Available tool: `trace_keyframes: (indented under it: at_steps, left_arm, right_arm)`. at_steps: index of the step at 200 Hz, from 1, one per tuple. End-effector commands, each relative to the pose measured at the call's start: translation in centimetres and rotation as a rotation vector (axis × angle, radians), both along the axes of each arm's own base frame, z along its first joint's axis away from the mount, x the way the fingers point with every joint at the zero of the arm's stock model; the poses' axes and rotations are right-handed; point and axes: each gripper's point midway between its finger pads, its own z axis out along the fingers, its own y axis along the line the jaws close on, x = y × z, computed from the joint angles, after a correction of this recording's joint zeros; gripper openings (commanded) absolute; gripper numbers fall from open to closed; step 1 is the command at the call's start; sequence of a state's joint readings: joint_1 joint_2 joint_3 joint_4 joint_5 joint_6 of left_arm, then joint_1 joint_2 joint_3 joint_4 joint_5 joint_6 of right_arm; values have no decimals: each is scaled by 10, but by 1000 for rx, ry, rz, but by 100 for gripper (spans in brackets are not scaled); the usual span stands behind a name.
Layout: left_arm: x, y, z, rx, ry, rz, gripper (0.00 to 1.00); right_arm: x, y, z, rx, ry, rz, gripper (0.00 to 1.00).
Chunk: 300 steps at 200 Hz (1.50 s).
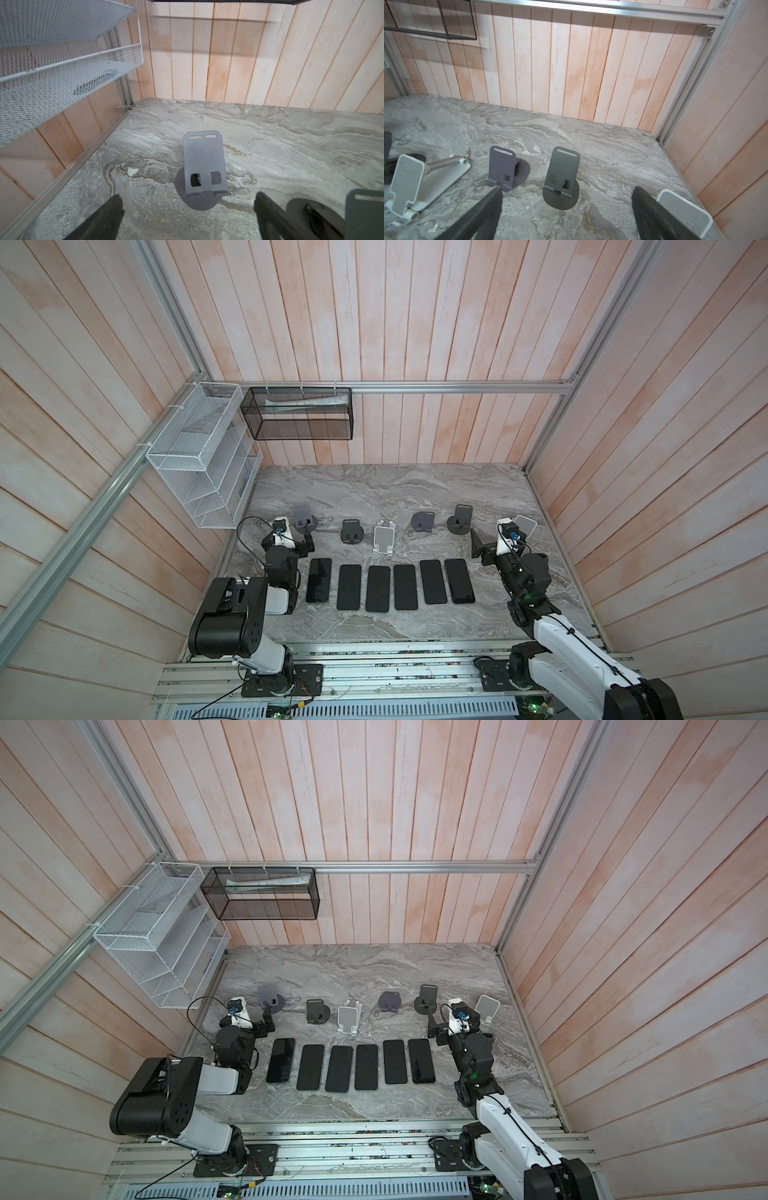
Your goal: Remove the phone from the phone stand
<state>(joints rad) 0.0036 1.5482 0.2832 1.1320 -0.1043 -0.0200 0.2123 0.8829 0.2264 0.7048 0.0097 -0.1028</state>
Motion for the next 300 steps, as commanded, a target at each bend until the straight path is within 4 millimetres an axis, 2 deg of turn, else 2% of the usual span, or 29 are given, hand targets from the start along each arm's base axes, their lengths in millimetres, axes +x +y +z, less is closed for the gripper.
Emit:
trace_keyframes:
  at_steps: [1,20,74,95,104,111,124,145,300]
  left_arm:
    - [0,-5,-1,-15,10,-28,100]
    - [0,-5,-1,-16,10,-29,100]
    - [0,-4,-2,-15,11,-27,100]
    - [1,-4,-1,-14,10,-27,100]
    - [0,-4,-1,-15,9,-27,100]
    - [0,-5,-2,-15,11,-28,100]
    - [0,-4,-1,-14,10,-27,100]
    - [1,-5,-1,-16,10,-29,100]
    - [0,-5,-1,-16,9,-28,100]
  right_arm:
    - [1,0,2,-110,-49,11,98]
    - [6,-3,-15,-177,-1,-1,98]
    - [16,-36,-35,-59,-15,-124,98]
    - [33,-42,-64,-14,42,-104,98]
    - [39,-55,-61,36,5,-149,98]
    - [43,-68,-76,65,62,-207,98]
    - [54,-90,-82,127,93,-317,98]
    - [57,-89,-87,114,141,-299,98]
    - [57,-88,-86,116,136,-297,98]
